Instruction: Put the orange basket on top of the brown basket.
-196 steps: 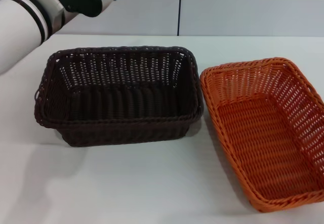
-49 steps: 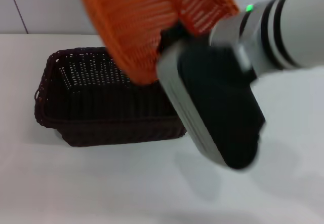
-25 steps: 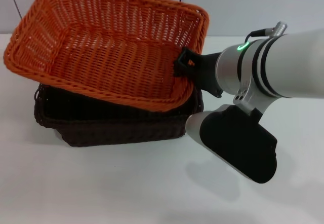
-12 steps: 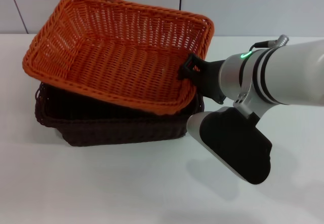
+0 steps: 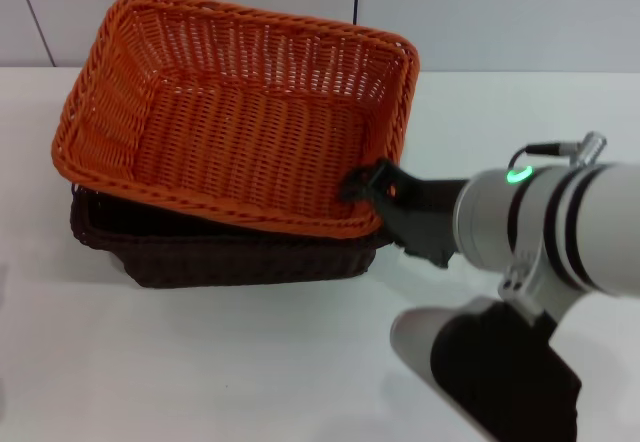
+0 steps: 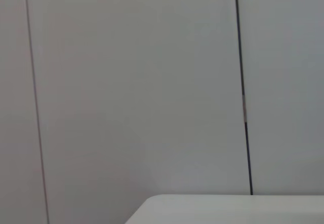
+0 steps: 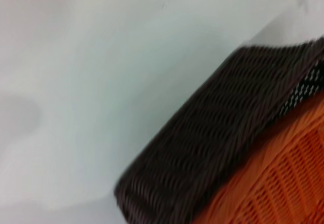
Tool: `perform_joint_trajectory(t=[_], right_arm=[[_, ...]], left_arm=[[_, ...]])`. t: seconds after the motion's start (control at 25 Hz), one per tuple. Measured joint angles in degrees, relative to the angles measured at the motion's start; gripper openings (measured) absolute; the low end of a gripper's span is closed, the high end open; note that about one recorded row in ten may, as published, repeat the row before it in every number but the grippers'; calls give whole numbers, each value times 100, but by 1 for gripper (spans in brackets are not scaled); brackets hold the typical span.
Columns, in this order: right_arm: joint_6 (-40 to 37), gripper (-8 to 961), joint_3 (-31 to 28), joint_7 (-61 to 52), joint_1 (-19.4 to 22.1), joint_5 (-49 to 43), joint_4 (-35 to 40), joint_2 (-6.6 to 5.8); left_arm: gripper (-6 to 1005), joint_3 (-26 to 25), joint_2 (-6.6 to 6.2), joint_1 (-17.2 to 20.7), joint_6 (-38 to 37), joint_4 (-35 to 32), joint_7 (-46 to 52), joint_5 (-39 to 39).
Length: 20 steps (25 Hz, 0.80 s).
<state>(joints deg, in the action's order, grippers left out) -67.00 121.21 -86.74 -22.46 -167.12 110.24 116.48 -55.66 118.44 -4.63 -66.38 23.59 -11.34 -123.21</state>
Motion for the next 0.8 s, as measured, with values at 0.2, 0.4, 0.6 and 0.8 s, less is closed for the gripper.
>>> perform_joint_trajectory(t=[0.2, 0.4, 0.6, 0.8], right_arm=[[29, 569, 308, 25, 484, -8, 562, 131], [431, 570, 799, -472, 738, -7, 691, 247], [3296, 572, 433, -3255, 1065, -2, -203, 294], [7565, 573, -504, -6102, 2027, 500, -2206, 293]], left_arm=[[783, 31, -12, -140, 73, -54, -33, -25], [783, 96, -13, -153, 20, -91, -57, -28], [783, 38, -11, 24, -361, -71, 2, 4], [783, -96, -19, 213, -675, -95, 107, 10]])
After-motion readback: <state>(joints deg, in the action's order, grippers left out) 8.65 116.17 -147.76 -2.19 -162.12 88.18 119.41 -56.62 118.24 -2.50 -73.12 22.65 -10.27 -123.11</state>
